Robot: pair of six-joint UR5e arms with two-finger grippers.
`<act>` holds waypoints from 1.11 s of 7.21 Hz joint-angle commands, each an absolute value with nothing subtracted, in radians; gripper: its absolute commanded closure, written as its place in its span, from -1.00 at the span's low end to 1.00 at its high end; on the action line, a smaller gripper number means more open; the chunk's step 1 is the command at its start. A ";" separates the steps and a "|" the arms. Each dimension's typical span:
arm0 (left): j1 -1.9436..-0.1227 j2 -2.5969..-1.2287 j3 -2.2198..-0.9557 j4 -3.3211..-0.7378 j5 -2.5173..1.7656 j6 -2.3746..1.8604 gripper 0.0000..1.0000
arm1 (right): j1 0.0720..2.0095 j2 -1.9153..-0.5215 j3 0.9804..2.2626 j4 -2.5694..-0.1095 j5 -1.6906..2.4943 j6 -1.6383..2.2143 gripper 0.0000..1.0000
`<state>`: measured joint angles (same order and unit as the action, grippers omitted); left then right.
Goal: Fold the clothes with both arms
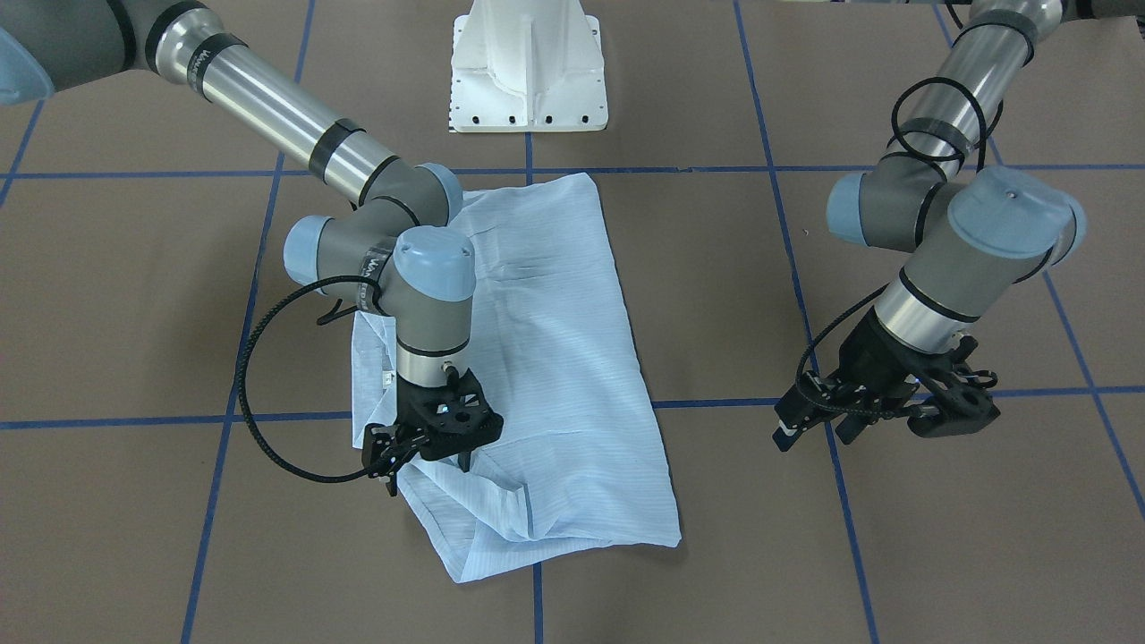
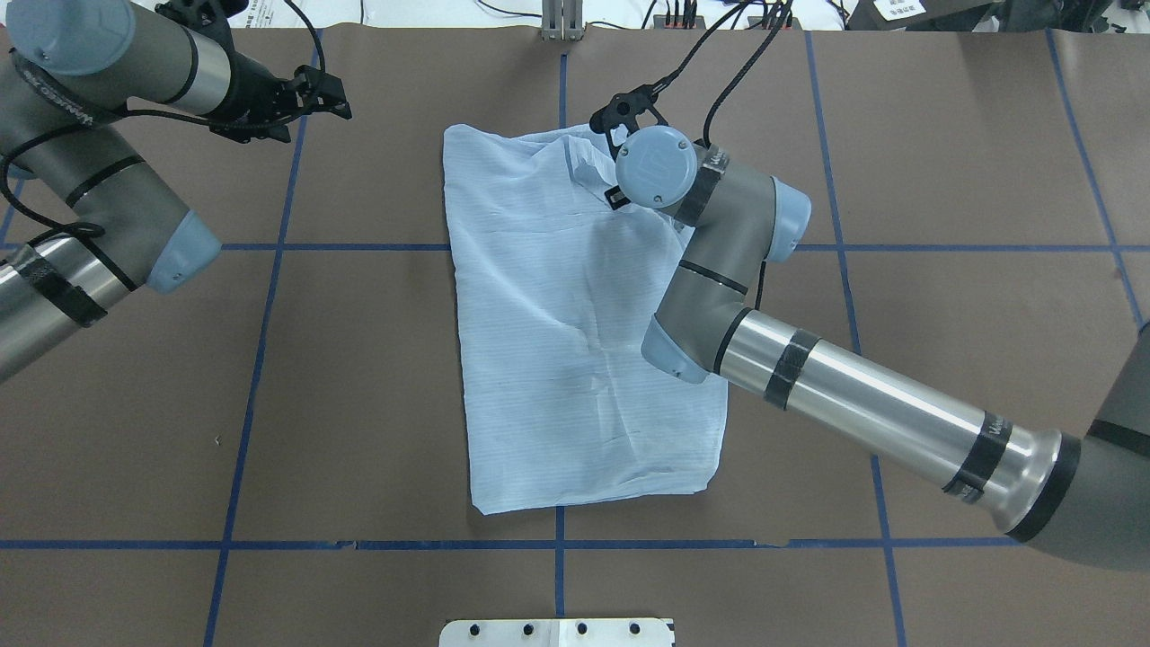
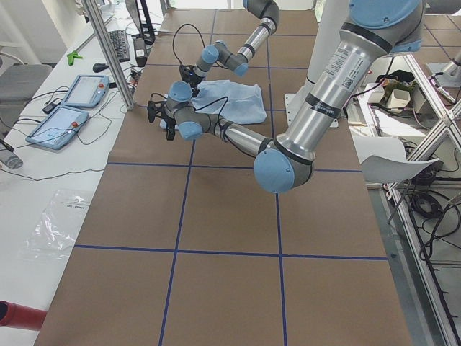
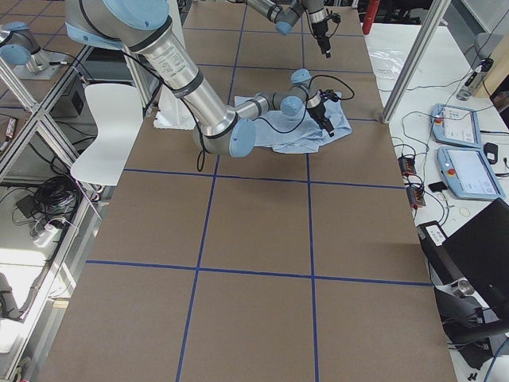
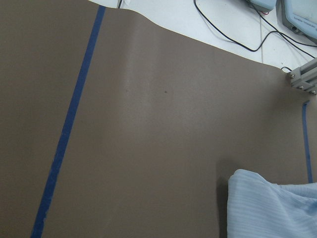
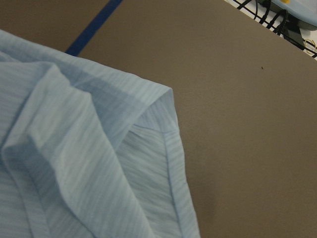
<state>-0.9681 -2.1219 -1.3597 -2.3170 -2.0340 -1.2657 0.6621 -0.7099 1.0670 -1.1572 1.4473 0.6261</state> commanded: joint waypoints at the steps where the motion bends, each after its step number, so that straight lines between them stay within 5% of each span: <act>1: -0.968 -2.129 -1.367 -2.315 -2.036 -1.275 -1.00 | 0.777 -0.752 1.066 -1.155 1.529 0.490 -1.00; 8: -0.968 -2.137 -1.507 -2.179 -2.060 -1.276 -1.00 | 0.812 -0.750 1.157 -1.137 1.788 0.497 -1.00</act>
<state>-0.9686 -2.1385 -1.4605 -2.2200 -2.0584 -1.2731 0.8138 -0.7470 1.1382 -1.1351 1.7424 0.4782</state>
